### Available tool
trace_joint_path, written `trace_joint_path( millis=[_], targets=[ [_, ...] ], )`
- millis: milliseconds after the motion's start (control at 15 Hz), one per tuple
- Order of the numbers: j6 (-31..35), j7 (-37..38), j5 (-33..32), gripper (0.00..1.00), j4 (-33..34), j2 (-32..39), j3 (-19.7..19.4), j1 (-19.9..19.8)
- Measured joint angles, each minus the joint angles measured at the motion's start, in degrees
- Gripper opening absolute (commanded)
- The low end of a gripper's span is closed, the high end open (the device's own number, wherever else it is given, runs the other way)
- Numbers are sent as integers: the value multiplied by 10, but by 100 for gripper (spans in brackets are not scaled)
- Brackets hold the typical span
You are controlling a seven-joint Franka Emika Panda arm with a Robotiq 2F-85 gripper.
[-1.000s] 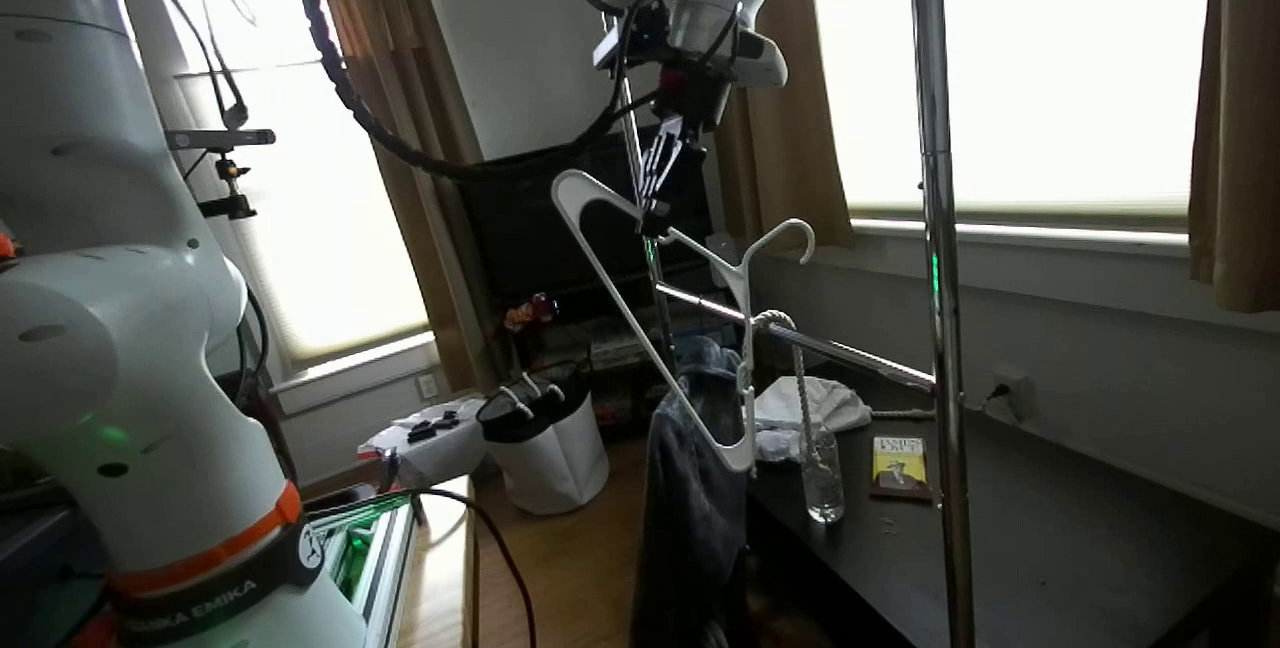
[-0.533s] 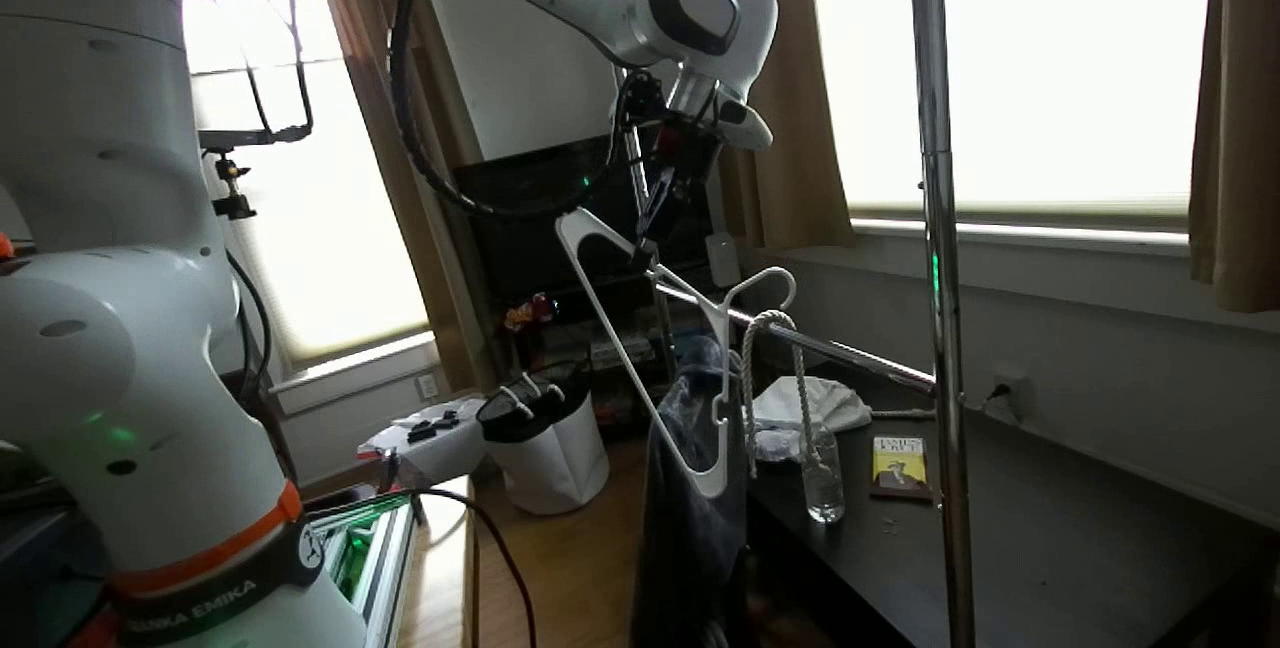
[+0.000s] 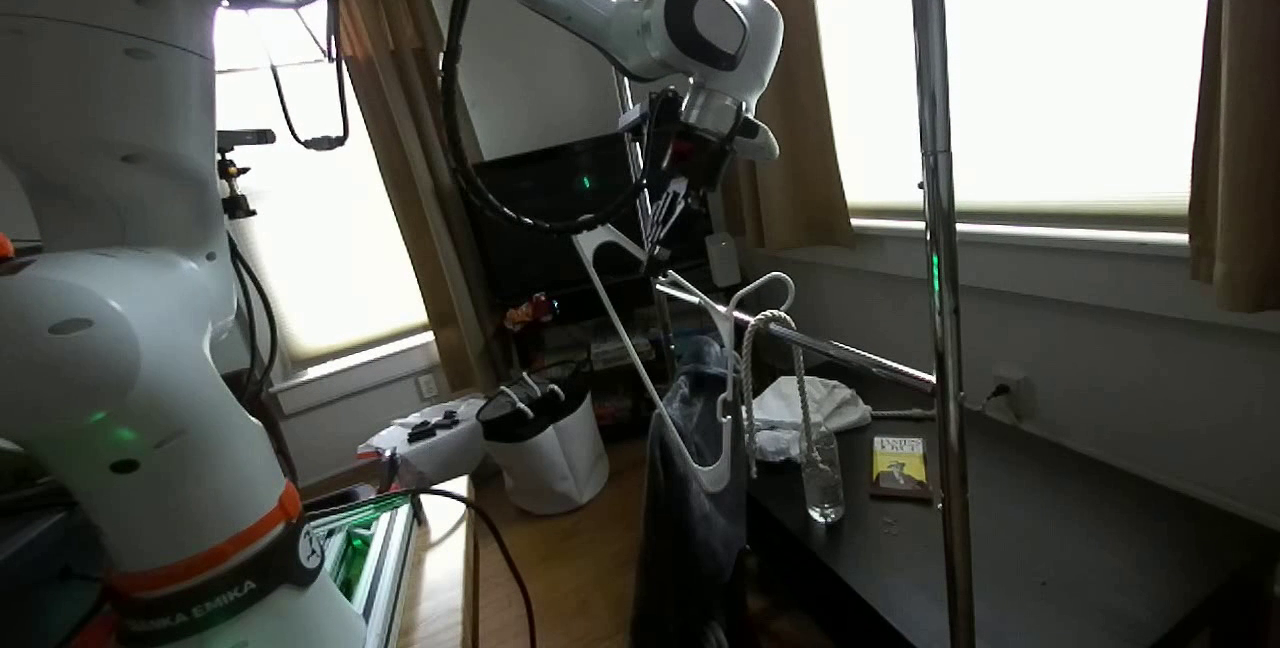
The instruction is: Move the clothes hanger from the top rail to the bottom rail
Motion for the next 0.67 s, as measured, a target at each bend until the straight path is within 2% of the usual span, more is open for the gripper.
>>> trace_joint_path(
  millis=[667],
  targets=[
    [0,-34,0,2,76,70,-2,-1]
  ],
)
